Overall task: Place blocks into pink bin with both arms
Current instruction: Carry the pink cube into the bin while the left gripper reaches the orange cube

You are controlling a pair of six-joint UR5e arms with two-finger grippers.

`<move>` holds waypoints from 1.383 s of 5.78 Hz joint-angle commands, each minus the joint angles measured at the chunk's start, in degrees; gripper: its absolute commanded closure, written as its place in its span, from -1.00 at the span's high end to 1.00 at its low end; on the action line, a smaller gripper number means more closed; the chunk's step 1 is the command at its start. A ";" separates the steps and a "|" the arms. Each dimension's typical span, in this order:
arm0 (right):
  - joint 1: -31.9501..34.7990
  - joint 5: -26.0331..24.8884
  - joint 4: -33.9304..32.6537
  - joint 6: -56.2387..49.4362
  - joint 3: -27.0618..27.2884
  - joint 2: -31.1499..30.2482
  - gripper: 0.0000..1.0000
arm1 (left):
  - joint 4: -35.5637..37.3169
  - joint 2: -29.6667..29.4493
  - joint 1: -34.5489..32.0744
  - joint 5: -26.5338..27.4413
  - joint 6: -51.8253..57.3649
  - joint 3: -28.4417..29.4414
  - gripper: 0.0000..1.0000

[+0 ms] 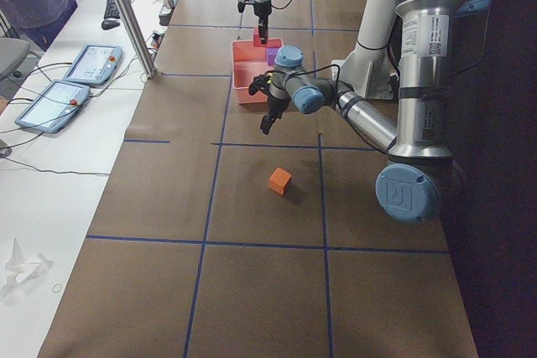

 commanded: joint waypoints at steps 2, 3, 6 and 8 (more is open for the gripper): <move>-2.12 -4.59 1.39 3.99 -3.03 2.71 1.00 | -12.23 7.48 -0.21 0.00 4.70 5.77 1.00; -2.21 -4.67 1.39 3.81 -2.94 2.53 1.00 | -12.23 8.96 -0.30 0.00 4.70 5.78 1.00; -2.21 -4.76 1.39 3.63 -2.50 0.96 1.00 | -12.23 8.02 -0.48 -0.09 4.17 10.94 1.00; -2.21 -4.76 1.48 3.63 -2.41 0.60 1.00 | -12.23 7.92 -0.39 -0.09 4.17 12.19 1.00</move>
